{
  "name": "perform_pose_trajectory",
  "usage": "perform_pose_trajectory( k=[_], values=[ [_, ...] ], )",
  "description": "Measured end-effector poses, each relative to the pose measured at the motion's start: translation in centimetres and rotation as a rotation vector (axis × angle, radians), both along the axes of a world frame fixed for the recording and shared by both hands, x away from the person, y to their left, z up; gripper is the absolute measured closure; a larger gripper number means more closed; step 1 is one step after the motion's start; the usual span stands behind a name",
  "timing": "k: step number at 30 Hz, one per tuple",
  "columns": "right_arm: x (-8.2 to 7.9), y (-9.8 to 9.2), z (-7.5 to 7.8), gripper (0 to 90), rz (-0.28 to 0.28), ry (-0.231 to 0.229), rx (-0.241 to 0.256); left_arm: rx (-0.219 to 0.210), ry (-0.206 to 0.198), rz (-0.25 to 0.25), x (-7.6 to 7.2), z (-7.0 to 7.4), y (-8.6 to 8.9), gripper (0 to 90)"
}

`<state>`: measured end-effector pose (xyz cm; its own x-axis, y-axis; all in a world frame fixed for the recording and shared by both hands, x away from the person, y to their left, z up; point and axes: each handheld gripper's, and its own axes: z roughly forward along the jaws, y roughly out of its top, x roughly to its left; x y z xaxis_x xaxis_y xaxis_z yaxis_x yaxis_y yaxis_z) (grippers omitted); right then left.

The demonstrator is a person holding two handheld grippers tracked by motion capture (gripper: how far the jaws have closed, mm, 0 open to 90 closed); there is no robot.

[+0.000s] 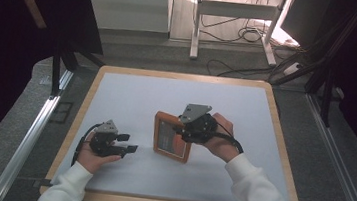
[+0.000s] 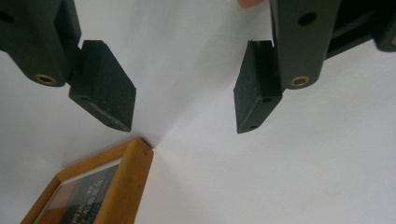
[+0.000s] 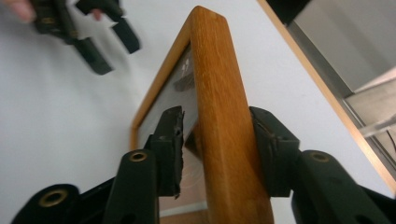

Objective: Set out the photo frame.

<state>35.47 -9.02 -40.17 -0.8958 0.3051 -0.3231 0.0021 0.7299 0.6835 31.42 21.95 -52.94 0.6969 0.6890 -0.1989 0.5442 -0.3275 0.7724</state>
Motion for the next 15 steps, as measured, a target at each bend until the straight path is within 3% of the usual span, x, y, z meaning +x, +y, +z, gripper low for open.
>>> perform_pose_trajectory(
  k=[8,15],
  values=[
    [2.3,-0.2,-0.5,51.2,-0.080,0.000,0.028,0.001,-0.002,-0.004,0.0,0.0,0.0,38.4],
    [3.1,-0.2,-1.0,47.8,-0.088,0.020,0.043,0.002,0.001,-0.005,0.0,0.0,-0.1,38.0]
  ],
)
